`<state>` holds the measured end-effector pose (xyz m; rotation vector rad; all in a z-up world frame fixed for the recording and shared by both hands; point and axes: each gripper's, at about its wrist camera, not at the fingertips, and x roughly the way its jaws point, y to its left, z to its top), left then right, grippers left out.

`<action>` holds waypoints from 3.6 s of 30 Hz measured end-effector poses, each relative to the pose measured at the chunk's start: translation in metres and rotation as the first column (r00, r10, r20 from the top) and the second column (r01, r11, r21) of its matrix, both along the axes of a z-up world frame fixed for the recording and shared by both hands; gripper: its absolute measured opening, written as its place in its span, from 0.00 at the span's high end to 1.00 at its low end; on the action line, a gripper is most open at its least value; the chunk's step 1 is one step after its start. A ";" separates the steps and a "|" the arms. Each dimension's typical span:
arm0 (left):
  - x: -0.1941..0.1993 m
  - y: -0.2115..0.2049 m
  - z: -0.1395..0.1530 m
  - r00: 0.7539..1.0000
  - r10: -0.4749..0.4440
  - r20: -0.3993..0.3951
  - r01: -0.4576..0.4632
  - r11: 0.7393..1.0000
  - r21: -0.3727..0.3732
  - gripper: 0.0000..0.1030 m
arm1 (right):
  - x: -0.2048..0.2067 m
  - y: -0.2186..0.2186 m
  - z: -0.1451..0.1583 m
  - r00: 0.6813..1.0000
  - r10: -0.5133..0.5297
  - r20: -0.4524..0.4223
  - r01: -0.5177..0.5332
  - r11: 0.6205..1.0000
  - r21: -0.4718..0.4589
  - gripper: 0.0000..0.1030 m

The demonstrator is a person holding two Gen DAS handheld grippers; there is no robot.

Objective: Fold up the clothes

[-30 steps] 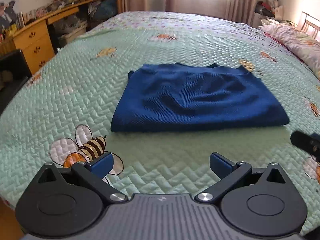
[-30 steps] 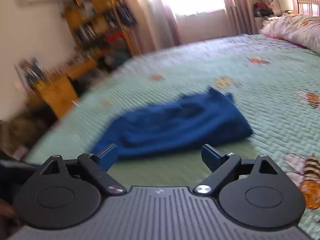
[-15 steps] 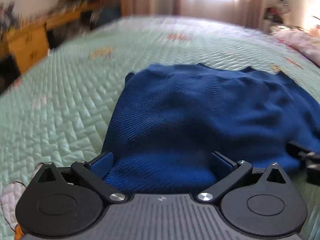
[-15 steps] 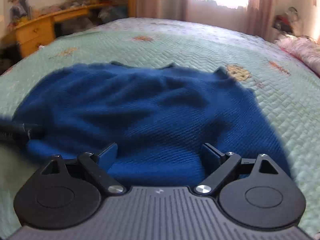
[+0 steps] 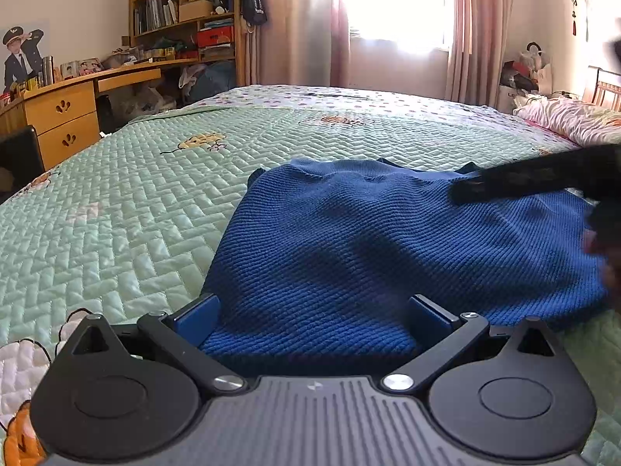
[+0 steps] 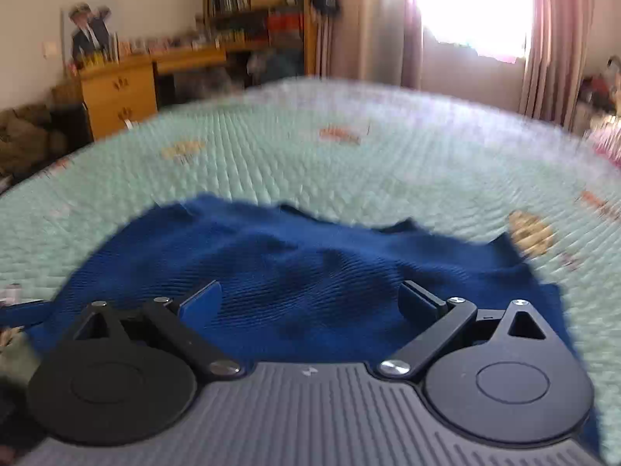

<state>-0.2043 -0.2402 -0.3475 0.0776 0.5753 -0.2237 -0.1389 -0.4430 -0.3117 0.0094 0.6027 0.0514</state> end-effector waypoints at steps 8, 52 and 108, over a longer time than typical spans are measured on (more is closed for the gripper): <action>-0.001 0.006 -0.001 1.000 -0.005 0.001 0.005 0.999 -0.045 0.01 | 0.085 -0.024 -0.004 0.950 -0.155 -0.272 0.172 0.984 0.039 0.05; -0.014 0.005 0.013 0.999 -0.021 0.025 0.023 0.999 -0.047 0.01 | -0.146 -0.047 0.001 0.981 -0.170 0.097 0.167 0.985 0.034 0.01; -0.109 -0.046 0.163 0.980 -0.042 -0.196 0.054 0.997 0.056 0.01 | -0.223 -0.022 0.100 0.942 -0.324 -0.093 0.337 0.904 0.264 0.01</action>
